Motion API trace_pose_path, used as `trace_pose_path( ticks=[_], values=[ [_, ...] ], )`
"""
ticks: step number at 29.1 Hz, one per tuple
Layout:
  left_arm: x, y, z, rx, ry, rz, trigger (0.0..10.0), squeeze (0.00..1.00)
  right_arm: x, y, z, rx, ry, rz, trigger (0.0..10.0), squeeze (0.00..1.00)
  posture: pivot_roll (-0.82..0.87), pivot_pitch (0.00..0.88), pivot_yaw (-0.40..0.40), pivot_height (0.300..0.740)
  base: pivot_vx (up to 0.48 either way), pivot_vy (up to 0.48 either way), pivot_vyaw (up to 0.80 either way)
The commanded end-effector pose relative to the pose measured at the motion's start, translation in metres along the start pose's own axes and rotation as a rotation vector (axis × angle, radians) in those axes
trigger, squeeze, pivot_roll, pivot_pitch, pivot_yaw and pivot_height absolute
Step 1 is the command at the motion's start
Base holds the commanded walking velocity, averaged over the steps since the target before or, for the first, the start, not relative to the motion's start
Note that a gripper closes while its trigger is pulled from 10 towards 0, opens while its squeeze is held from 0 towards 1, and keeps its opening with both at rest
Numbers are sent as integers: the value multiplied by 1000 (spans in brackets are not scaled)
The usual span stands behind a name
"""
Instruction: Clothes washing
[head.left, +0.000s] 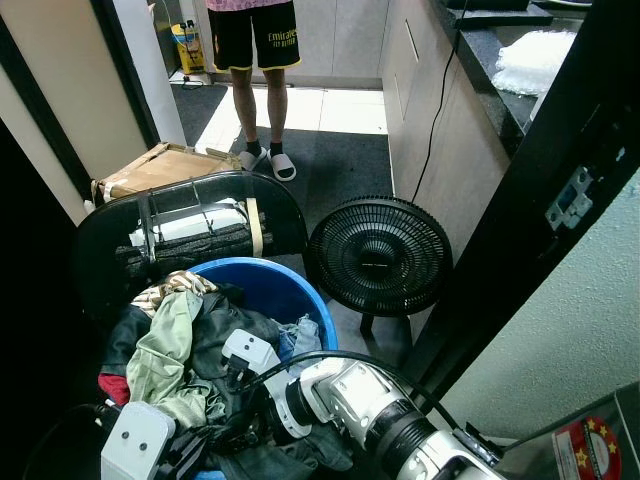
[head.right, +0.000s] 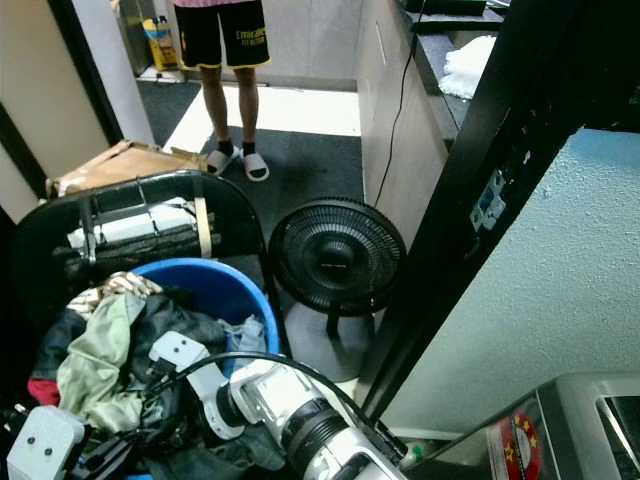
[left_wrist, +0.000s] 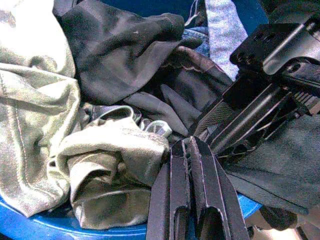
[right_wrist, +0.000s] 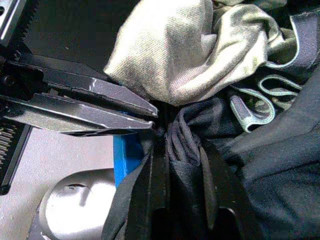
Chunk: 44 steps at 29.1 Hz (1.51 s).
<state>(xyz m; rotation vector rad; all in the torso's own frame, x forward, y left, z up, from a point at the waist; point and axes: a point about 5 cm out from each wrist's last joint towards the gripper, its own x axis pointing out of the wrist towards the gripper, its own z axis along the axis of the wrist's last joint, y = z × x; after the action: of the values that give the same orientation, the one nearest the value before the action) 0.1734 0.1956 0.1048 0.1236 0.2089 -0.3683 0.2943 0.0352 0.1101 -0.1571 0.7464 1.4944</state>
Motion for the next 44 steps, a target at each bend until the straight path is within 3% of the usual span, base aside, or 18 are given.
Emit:
trace_pose_path(
  ticks=[1, 7, 10, 12, 13, 15, 16, 17, 18, 22, 25, 27, 28, 31, 35, 44],
  values=[
    [-3, -2, -5, -1, 33, -14, 10000, 0, 21, 17, -4, 36, 1, 91, 0, 0, 59, 197, 78, 740, 0, 0, 0],
    [-1, -2, -5, 2, 34, -15, 10000, 0, 20, 16, -4, 41, -8, 90, 0, 0, 58, 195, 78, 740, 0, 0, 0],
    [4, -1, -4, 10, 32, -6, 10000, 0, 12, 15, 11, 46, -104, 78, 0, 0, 58, 172, 65, 740, 0, 0, 0],
    [7, 0, -2, 2, 17, 1, 10000, 0, -7, 18, 43, 112, -313, 121, 0, 0, 55, 165, 65, 740, 0, 0, 0],
    [7, 0, -2, 2, 17, 1, 10000, 0, -7, 18, 43, 112, -313, 121, 0, 0, 55, 165, 65, 740, 0, 0, 0],
    [9, 0, -1, -6, -2, 5, 10000, 0, -33, 26, 76, 126, -498, 196, 0, 0, 41, 148, 65, 740, 0, 0, 0],
    [9, 0, -1, -6, -2, 5, 10000, 0, -33, 26, 76, 126, -498, 196, 0, 0, 41, 148, 65, 740, 0, 0, 0],
    [11, 0, -1, -13, -6, -1, 10000, 0, -50, 31, 92, 119, -589, 235, 0, 0, 34, 137, 65, 740, 0, 0, 0],
    [11, 0, -1, -13, -6, -1, 10000, 0, -50, 31, 92, 119, -589, 235, 0, 0, 34, 137, 65, 740, 0, 0, 0],
    [20, 0, 4, -38, -45, -12, 10000, 0, -99, 45, 128, 61, -818, 292, 0, 0, 22, 118, 62, 740, 0, 0, 0],
    [21, 0, 5, -38, -47, -12, 10000, 0, -101, 46, 129, 59, -827, 292, 0, 0, 22, 118, 62, 740, 0, 0, 0],
    [28, -1, 11, -15, -81, -11, 10000, 0, -142, 44, 150, 20, -1054, 206, 0, 0, 20, 86, 47, 740, 0, 0, 0],
    [32, 0, 15, -3, -96, -9, 10000, 0, -173, 42, 157, -16, -1191, 130, 0, 0, 21, 77, 42, 740, 0, 0, 0],
    [34, 1, 17, -2, -108, -8, 10000, 0, -183, 41, 157, -20, -1227, 86, 0, 0, 20, 66, 39, 740, 0, 0, 0],
    [48, 4, 36, -23, -204, -8, 10000, 0, -228, 30, 154, 9, -1404, -151, 0, 0, 9, 34, 36, 740, 0, 0, 0],
    [69, -3, 63, -17, -307, -68, 10000, 0, -264, 44, 160, -21, -1550, -267, 0, 0, -3, 3, 42, 740, 0, 0, 0]
  ],
)
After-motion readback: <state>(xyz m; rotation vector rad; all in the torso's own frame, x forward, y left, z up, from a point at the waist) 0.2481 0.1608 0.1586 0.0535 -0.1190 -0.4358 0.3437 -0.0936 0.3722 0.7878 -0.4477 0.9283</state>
